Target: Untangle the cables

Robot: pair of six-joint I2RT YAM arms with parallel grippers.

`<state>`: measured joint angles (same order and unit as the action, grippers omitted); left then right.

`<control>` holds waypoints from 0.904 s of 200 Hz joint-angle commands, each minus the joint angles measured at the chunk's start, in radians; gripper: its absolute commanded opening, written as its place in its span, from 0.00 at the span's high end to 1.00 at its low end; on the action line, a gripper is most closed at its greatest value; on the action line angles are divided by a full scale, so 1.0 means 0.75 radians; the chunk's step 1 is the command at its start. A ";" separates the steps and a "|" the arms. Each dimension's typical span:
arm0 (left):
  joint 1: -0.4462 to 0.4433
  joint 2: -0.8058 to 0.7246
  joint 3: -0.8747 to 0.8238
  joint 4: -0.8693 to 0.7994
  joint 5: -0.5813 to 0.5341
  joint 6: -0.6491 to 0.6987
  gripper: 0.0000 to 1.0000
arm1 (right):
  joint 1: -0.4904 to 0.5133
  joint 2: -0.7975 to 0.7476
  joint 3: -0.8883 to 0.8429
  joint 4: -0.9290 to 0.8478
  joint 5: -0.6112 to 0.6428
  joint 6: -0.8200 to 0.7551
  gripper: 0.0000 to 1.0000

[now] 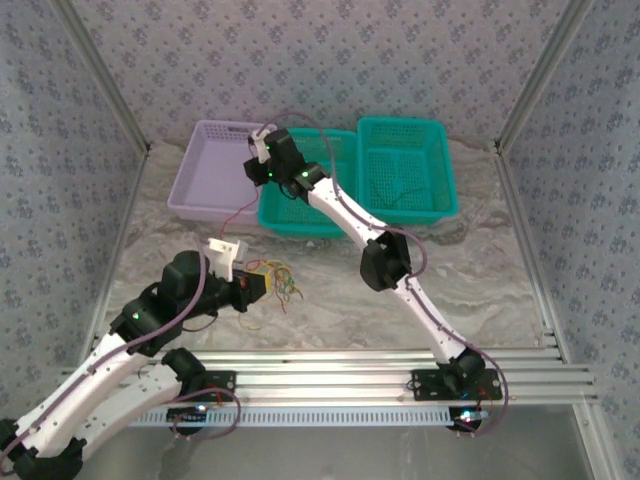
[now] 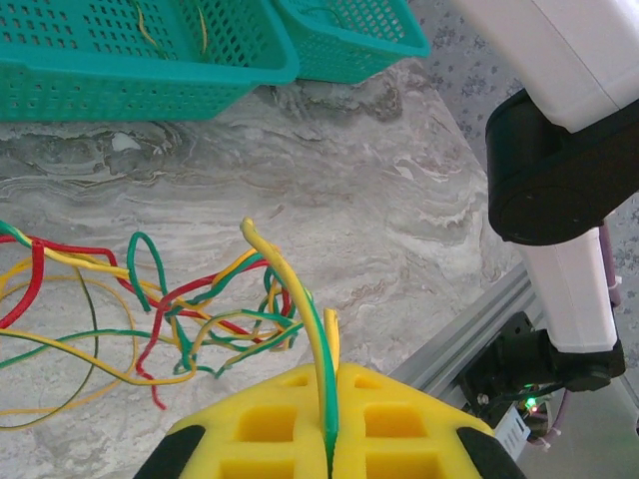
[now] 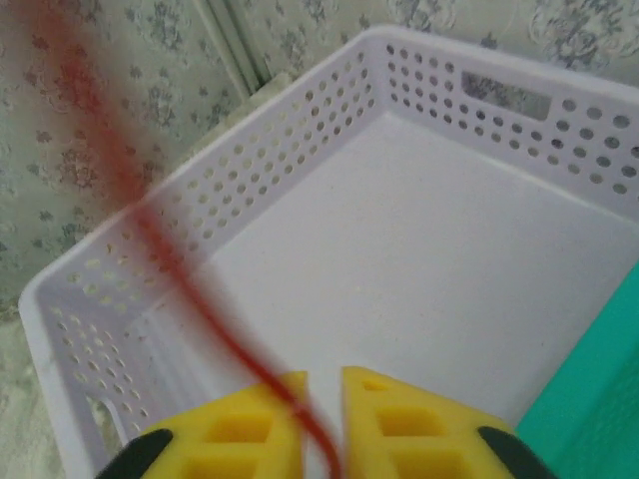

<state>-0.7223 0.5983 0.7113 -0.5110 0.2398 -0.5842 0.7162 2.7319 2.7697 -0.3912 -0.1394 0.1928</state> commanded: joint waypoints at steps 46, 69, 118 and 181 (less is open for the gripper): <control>-0.030 -0.002 0.013 0.064 -0.004 0.003 1.00 | -0.023 -0.040 0.008 -0.095 0.009 0.030 0.35; -0.047 -0.002 0.013 0.071 -0.014 -0.006 1.00 | -0.026 -0.119 0.019 -0.068 0.024 -0.011 0.14; -0.084 -0.005 0.059 0.046 -0.049 -0.006 1.00 | -0.055 -0.325 -0.032 -0.171 0.027 -0.024 0.00; -0.092 -0.027 0.082 0.045 -0.125 -0.074 1.00 | -0.057 -1.084 -1.026 0.055 0.020 -0.096 0.00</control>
<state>-0.7818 0.5907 0.7265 -0.5110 0.1944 -0.6037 0.6754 2.1258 2.2398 -0.4431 -0.1101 0.1482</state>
